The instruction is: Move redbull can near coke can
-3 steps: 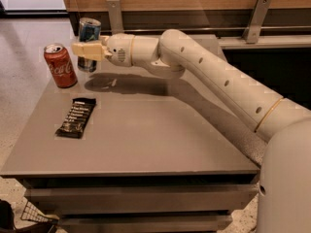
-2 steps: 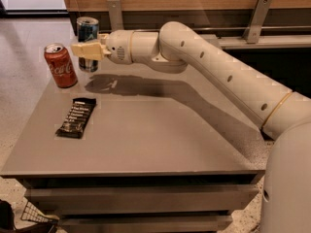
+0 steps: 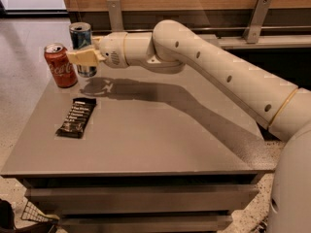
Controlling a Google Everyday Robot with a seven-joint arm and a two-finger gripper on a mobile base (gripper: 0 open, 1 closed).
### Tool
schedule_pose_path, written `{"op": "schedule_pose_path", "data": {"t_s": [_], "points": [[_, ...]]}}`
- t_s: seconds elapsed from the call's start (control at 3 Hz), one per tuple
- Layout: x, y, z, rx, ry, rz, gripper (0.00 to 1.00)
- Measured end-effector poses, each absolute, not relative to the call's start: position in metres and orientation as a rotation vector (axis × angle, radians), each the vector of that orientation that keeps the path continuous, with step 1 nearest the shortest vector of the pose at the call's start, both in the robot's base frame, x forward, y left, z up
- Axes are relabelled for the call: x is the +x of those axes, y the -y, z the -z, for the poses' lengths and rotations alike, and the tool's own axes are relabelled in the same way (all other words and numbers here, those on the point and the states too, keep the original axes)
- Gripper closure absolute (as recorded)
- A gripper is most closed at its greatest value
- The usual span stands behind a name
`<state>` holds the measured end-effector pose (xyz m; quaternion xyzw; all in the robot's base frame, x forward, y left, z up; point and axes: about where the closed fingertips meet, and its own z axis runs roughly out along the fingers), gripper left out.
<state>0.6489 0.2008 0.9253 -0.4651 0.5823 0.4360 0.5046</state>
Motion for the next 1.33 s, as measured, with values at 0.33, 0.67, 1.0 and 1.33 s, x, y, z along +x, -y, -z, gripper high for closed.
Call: {"op": "schedule_pose_path", "data": {"t_s": [0.33, 0.67, 1.0, 1.33], "points": [[0.642, -0.211, -0.914, -1.177, -1.392, -0.989, 1.0], [0.638, -0.222, -0.899, -1.236, -1.39, -0.946, 1.0], [0.636, -0.229, -0.881, -1.276, -1.398, -0.922, 1.0], [0.636, -0.225, -0.865, -1.281, -1.424, -0.893, 1.0]]}}
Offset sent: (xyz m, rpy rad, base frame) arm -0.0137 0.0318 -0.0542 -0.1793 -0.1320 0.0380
